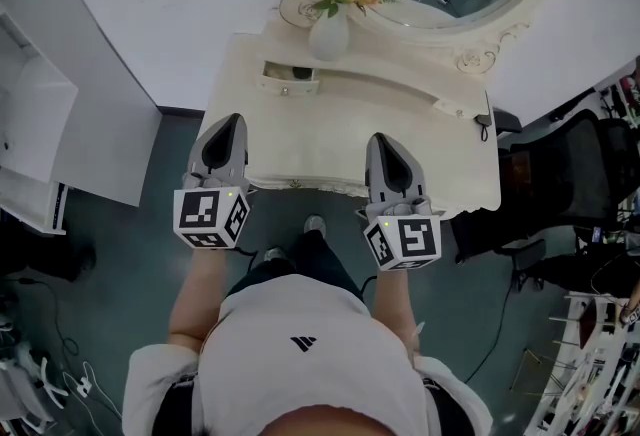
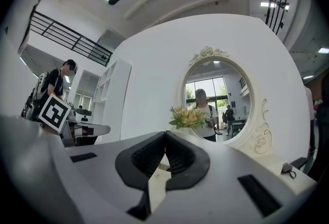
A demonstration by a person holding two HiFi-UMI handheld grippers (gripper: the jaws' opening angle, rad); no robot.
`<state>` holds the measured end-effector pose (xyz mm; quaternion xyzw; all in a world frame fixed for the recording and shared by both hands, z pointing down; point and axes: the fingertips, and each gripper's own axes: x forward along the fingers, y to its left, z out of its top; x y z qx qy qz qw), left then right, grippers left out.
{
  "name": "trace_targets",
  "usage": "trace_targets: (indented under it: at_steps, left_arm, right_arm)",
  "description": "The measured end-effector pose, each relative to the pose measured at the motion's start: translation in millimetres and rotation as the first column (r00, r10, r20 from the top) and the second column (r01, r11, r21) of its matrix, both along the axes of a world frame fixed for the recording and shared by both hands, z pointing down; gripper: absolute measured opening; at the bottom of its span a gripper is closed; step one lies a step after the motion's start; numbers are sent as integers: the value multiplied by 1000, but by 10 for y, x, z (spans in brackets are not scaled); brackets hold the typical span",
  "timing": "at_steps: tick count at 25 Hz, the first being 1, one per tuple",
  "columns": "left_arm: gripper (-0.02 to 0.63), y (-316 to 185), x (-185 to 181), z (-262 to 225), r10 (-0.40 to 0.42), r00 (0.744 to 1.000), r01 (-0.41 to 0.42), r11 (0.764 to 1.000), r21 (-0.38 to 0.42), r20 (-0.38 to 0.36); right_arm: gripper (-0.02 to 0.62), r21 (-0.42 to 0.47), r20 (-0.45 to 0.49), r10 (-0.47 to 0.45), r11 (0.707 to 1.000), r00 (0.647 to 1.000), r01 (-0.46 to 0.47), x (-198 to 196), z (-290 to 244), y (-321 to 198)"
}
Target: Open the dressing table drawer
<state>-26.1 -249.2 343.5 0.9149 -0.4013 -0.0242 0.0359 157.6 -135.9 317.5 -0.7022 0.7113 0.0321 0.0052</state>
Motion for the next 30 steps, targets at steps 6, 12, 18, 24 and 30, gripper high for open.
trace_targets:
  at_steps: [6,12,18,24,30]
  left_arm:
    - [9,59,-40,-70,10,1000,-10,1000,10,-18]
    - [9,96,-81,-90,13,1000,-12,1000,20,-19]
    - [9,113,-121,-113,4,1000,-3,1000,31,-18]
    - [9,126,-110,-115,13,1000,-12,999,30,-16]
    - [9,130,-132,-129,11,1000,-10,1000,26,-16]
  right_arm:
    - [-8,7,-11,16,1000,1000,-16,-31,-25,63]
    - [-9,16,-12,23,1000,1000,-23,-68,-42,106]
    - [-9,16,-11,25,1000,1000,-25,-102,-41,133]
    - [-9,16,-11,25,1000,1000,-25,-121,-41,140]
    - [-9,14,-10,21,1000,1000,-21,-148,-50,141]
